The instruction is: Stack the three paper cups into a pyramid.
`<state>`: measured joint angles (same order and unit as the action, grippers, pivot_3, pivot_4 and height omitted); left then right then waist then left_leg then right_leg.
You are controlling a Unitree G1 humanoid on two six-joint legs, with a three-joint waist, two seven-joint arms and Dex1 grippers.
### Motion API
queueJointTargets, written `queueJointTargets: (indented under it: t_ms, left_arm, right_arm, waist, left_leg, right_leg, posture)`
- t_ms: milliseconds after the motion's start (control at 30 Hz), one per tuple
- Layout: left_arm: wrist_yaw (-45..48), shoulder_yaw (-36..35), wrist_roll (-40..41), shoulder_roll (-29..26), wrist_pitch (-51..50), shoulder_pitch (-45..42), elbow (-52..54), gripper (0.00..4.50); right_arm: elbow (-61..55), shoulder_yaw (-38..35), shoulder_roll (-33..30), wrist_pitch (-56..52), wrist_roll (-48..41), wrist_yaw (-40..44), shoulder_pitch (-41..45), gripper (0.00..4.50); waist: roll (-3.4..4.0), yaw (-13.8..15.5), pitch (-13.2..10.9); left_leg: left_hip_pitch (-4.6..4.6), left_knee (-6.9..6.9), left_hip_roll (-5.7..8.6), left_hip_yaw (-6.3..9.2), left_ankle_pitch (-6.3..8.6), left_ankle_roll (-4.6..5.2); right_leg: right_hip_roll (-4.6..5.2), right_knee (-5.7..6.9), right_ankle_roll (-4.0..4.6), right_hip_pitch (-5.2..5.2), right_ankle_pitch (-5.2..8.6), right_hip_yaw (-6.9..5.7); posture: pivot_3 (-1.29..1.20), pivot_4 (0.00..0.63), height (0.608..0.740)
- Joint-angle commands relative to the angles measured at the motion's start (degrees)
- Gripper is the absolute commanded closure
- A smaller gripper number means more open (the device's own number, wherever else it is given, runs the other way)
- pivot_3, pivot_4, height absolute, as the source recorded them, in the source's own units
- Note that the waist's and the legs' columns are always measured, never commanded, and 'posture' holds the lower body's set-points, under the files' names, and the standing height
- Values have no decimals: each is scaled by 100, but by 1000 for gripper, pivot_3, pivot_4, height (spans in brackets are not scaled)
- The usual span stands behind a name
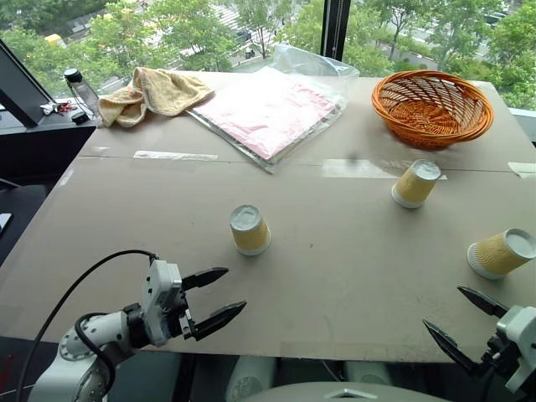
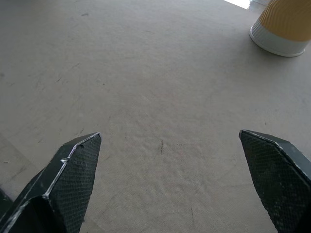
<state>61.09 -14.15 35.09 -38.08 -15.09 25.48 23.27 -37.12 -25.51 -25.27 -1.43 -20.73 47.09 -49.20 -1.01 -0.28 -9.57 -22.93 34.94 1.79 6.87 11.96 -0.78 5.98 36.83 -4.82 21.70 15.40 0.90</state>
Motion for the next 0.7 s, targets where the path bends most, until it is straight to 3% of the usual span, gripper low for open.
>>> queueJointTargets:
  t_ms: [33,233,467,700]
  left_arm:
    - [-29,-112,19,63,166,-258,-136,26]
    - [-320,-283,58,236,218,-1059,-727,26]
    - [-457,-8,-302,59,177,-1827,-998,26]
    - [-304,600,-754,104,346,-2761,-1458,26]
  right_arm:
    - [-197,125,33,141,-164,-51,238,0]
    - [-888,847,-198,-335,-476,-245,1075,0]
    - [-1551,982,-716,-813,-998,-187,1063,0]
    - [-1760,998,-730,-614,-914,-47,563,0]
  waist:
    - [0,2,0]
    - [6,7,12]
    - [4,90,9]
    - [-1,108,12]
  left_leg:
    - [0,0,0,0,0,0]
    - [9,7,-15,-1,0,0]
    - [-4,8,-2,-31,-2,4]
    - [0,18,-6,-28,-3,5]
  right_leg:
    - [0,0,-1,0,0,0]
    - [-9,3,-5,-3,0,-17]
    - [-23,-1,17,-4,-14,-19]
    - [-34,2,12,-9,-12,-24]
  posture:
    - [0,150,740]
    - [0,150,740]
    - [0,150,740]
    - [0,150,740]
